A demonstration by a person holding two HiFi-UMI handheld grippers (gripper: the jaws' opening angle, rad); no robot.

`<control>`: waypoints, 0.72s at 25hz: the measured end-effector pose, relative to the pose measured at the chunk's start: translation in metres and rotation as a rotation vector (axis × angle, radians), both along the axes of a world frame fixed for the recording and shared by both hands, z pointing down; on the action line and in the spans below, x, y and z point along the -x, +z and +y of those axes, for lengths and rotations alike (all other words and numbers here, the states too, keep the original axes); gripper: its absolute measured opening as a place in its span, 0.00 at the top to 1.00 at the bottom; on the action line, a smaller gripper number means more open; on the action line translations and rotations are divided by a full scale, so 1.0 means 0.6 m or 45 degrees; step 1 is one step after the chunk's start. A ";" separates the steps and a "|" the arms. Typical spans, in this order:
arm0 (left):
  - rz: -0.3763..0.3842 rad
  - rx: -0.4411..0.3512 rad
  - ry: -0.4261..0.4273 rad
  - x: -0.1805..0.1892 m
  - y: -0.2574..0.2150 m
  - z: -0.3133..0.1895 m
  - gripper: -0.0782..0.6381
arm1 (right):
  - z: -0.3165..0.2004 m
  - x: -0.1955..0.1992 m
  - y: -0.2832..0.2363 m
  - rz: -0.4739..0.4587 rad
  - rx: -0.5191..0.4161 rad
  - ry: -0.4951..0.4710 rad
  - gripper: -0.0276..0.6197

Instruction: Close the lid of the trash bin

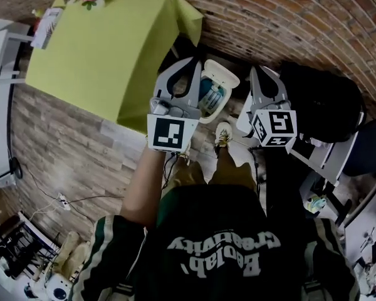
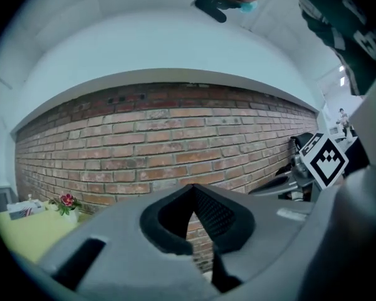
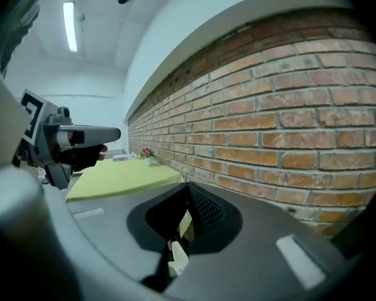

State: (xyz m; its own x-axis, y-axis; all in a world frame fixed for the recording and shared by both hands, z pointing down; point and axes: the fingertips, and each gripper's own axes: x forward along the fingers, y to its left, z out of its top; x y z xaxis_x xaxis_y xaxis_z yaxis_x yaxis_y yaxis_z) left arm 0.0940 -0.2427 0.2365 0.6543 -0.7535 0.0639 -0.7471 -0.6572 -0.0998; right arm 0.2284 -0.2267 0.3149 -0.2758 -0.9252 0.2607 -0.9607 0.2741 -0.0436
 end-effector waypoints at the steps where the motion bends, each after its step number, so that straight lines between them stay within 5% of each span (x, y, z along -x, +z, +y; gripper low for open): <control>1: -0.008 0.005 -0.019 -0.007 0.011 -0.006 0.89 | -0.006 -0.006 0.018 -0.004 0.019 -0.017 0.96; 9: -0.042 0.111 -0.104 -0.047 0.105 -0.046 0.89 | -0.053 -0.041 0.155 -0.050 0.126 -0.093 0.95; 18: -0.131 0.168 -0.073 -0.051 0.229 -0.066 0.88 | -0.082 -0.043 0.297 -0.019 0.216 -0.127 0.94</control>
